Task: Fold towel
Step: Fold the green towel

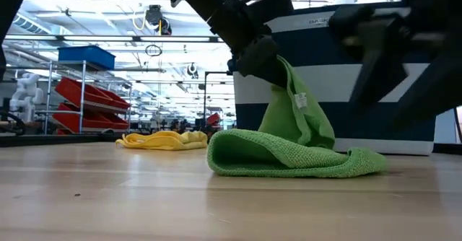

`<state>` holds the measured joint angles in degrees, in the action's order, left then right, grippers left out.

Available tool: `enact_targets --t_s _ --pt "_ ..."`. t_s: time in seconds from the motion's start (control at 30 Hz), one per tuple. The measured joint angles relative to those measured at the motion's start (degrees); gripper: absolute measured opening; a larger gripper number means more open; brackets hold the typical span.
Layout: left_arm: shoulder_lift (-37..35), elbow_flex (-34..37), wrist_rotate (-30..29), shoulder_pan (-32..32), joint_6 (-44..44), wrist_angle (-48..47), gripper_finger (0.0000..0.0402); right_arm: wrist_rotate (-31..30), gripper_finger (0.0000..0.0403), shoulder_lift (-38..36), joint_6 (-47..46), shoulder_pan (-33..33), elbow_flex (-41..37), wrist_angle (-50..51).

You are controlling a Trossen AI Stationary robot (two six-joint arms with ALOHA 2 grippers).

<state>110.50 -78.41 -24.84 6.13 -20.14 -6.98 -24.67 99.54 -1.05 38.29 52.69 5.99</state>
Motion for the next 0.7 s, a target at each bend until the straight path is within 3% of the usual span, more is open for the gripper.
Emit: enact_targets --t_s 0.23,0.4,0.6,0.7 --pt "0.00 0.00 0.37 0.50 0.15 -0.13 0.0145 4.55 0.0134 2.36 1.54 -4.78 0.00 -1.60" --pt "0.00 0.00 0.48 0.44 0.22 -0.10 0.0145 12.44 0.0134 3.76 1.48 -8.38 0.00 -1.43" --pt "0.00 0.00 0.48 0.44 0.63 -0.33 0.0145 14.69 0.0134 5.23 1.58 -11.04 0.17 -1.68" --pt "0.00 0.00 0.50 0.68 0.57 -1.70 0.0145 14.76 0.0113 5.24 1.81 -11.40 0.17 -1.70"
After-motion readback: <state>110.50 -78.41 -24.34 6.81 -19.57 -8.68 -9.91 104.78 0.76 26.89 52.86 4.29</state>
